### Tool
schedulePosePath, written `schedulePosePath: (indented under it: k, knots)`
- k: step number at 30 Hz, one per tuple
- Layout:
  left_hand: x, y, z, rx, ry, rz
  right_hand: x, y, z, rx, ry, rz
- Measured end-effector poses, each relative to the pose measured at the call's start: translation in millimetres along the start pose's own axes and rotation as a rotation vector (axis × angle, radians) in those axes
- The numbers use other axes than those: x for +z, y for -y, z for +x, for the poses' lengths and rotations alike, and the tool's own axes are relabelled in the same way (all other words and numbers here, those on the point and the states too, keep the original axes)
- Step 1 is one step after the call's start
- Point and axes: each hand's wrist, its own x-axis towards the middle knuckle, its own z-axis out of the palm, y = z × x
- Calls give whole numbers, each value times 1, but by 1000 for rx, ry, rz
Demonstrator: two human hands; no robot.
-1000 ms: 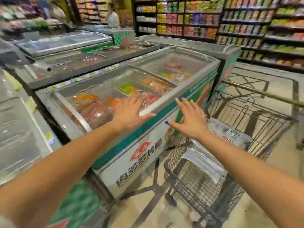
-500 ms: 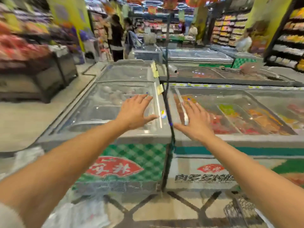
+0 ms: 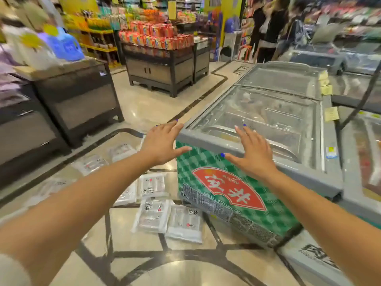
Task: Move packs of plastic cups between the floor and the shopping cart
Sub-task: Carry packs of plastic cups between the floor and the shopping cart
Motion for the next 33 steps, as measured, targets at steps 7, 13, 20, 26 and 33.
schedulePosePath:
  k: [7, 13, 20, 26, 33]
  knots:
    - [23, 99, 43, -10, 28, 25, 50, 58, 83, 24, -13, 14]
    - [59, 126, 88, 58, 73, -34, 95, 77, 118, 87, 18, 40]
    - [144, 127, 100, 64, 223, -16, 173, 43, 128, 146, 150, 30]
    - [243, 127, 91, -48, 363, -116, 258, 4, 133, 164, 272, 6]
    - [366, 135, 67, -50, 519, -150, 375, -25, 116, 184, 375, 5]
